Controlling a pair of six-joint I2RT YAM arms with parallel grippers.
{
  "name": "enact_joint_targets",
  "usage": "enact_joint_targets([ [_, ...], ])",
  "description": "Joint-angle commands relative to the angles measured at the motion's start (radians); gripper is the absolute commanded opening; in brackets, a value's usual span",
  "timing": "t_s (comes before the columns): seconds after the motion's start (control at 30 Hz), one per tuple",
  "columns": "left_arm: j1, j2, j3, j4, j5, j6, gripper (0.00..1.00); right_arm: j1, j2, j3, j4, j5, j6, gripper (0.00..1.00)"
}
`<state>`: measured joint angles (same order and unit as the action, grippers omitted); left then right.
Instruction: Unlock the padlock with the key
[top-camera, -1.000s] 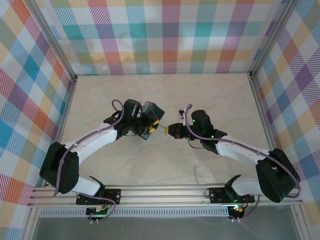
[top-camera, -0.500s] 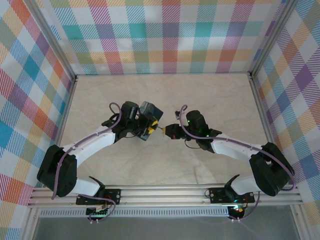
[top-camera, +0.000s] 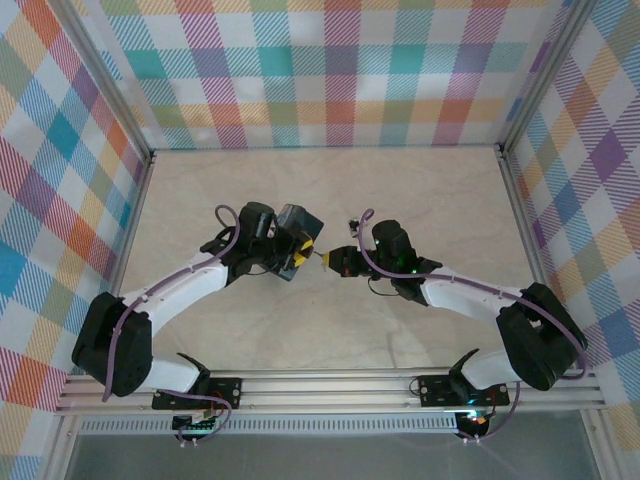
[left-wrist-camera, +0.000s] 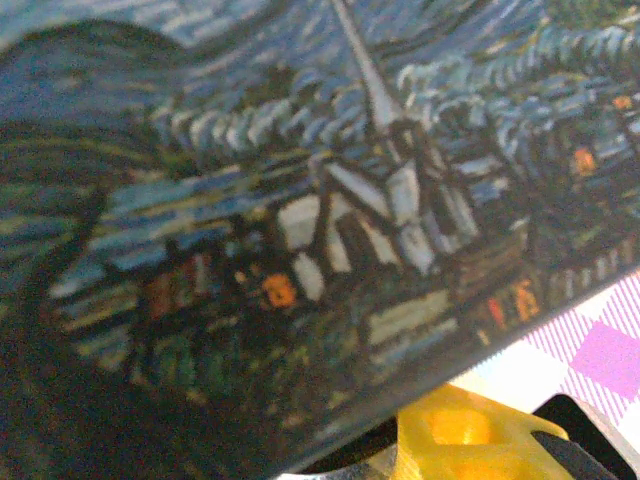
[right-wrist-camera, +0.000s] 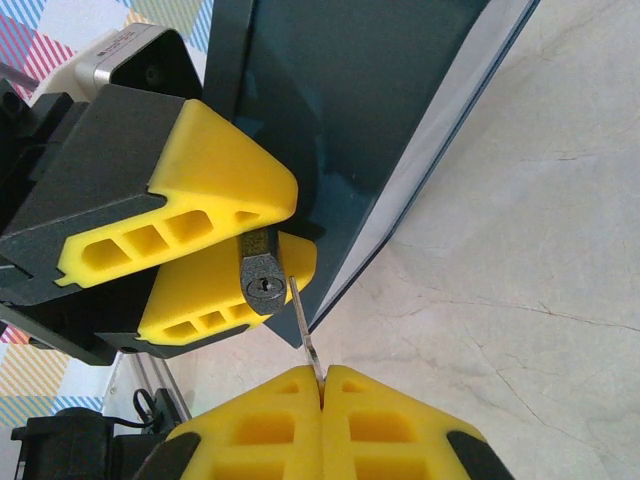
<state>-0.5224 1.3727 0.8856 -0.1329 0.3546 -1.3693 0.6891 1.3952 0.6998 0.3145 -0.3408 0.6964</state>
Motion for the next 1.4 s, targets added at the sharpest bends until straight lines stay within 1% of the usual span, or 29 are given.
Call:
enact_joint_targets([
  [0.0,0.015,-0.049,-0.01,0.002,-0.008,0.001,0.03,0.008,-0.01,0.005,0.03,-0.016,-0.003,0.0],
  [0.43,0.015,-0.057,-0.002,-0.011,-0.006,0.002,0.02,0.027,0.025,0.027,0.095,-0.047,0.011,0.0],
  [0.73,0.013,-0.057,0.001,-0.006,0.001,0.001,0.02,0.032,0.038,0.031,0.103,-0.047,0.012,0.0],
  [1.0,0.01,-0.063,-0.001,-0.01,0.004,0.001,0.01,0.032,0.054,0.036,0.116,-0.018,0.023,0.0],
  [1.37,0.005,-0.07,-0.004,-0.024,-0.006,0.001,0.01,0.033,0.055,0.049,0.16,-0.052,0.015,0.0],
])
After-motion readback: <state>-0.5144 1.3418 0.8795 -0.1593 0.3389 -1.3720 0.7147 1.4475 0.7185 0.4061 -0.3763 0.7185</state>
